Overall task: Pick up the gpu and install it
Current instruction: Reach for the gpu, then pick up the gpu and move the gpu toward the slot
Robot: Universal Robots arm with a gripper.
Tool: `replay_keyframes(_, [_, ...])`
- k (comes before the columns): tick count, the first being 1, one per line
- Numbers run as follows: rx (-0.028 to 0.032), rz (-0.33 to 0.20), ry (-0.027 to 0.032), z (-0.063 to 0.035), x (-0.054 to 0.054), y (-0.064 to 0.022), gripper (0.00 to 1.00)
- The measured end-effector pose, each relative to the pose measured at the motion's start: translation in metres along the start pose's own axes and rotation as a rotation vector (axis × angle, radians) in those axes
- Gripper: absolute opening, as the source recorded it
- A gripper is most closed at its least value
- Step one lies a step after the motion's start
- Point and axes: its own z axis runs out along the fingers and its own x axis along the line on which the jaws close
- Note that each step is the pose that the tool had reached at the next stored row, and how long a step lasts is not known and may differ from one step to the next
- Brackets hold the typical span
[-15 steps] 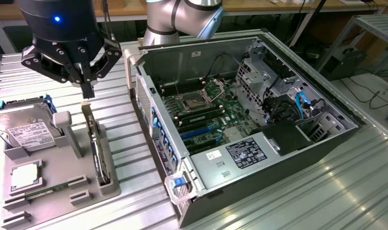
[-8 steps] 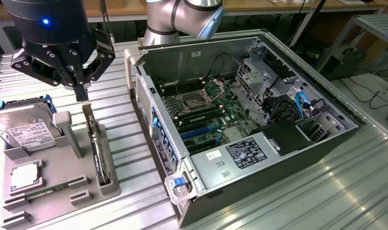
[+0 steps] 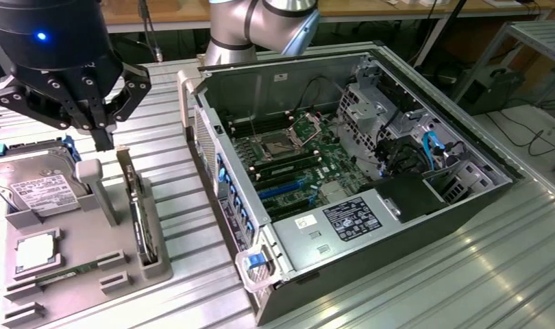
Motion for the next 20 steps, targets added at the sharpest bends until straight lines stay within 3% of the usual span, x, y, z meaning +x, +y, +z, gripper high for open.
replay_keyframes(17, [0.0000, 0.000, 0.0000, -0.0001, 0.0020, -0.0006, 0.11])
replay_keyframes(18, [0.0000, 0.000, 0.0000, -0.0001, 0.0019, -0.0006, 0.11])
replay_keyframes(20, [0.0000, 0.000, 0.0000, -0.0001, 0.0020, -0.0006, 0.24])
